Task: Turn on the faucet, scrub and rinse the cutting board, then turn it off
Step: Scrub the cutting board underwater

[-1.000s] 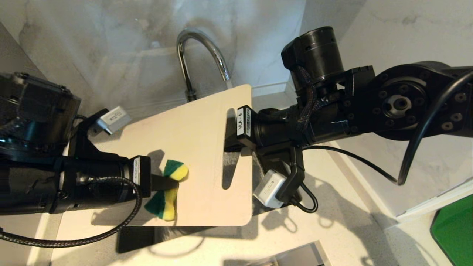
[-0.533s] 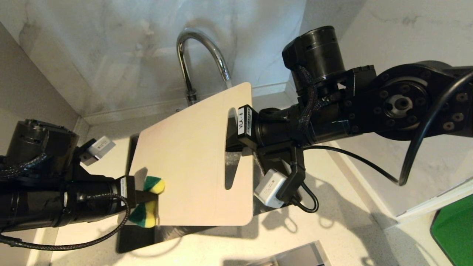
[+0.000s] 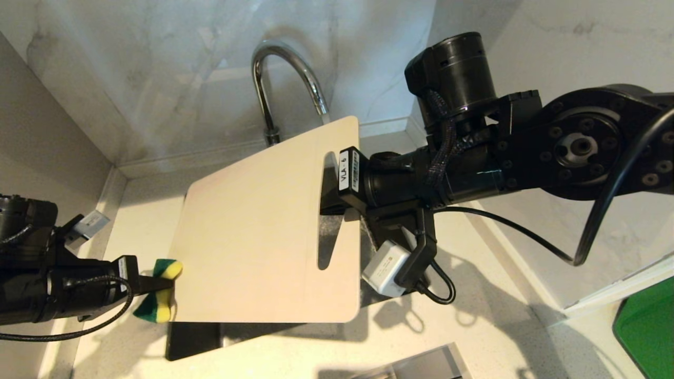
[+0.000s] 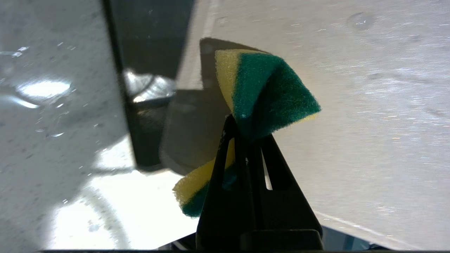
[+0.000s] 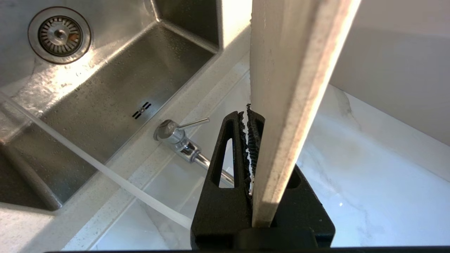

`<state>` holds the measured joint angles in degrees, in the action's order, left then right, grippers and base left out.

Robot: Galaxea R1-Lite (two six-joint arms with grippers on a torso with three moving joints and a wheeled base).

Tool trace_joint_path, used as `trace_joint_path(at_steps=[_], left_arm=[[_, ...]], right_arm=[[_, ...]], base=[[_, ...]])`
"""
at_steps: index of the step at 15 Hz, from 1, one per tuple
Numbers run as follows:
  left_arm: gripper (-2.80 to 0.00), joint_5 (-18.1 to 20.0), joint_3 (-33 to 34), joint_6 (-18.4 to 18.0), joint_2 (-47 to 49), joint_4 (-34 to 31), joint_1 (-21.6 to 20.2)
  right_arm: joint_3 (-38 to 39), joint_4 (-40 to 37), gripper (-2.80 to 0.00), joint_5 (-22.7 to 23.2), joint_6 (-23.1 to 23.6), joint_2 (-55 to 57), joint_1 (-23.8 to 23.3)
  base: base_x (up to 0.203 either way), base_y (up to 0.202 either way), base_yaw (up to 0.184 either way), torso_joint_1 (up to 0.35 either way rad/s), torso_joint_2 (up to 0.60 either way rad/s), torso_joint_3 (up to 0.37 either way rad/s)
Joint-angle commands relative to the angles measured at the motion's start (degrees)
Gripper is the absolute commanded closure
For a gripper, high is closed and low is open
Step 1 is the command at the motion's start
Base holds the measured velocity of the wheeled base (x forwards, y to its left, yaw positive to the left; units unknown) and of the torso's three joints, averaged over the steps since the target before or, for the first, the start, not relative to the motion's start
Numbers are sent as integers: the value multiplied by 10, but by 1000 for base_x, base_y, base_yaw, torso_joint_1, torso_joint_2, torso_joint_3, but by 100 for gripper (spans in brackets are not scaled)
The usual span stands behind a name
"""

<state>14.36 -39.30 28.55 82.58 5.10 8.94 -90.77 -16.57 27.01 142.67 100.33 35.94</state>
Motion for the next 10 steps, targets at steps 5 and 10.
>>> trace_joint_path(at_steps=[5, 10], left_arm=[[0, 30, 25, -16, 6, 2, -78], [0, 46, -65, -10, -29, -34, -94]], right_arm=[[4, -1, 0, 1, 9, -7, 0], [7, 0, 0, 1, 8, -7, 0]], base=[[0, 0, 0, 0, 0, 0], [0, 0, 0, 0, 0, 0]])
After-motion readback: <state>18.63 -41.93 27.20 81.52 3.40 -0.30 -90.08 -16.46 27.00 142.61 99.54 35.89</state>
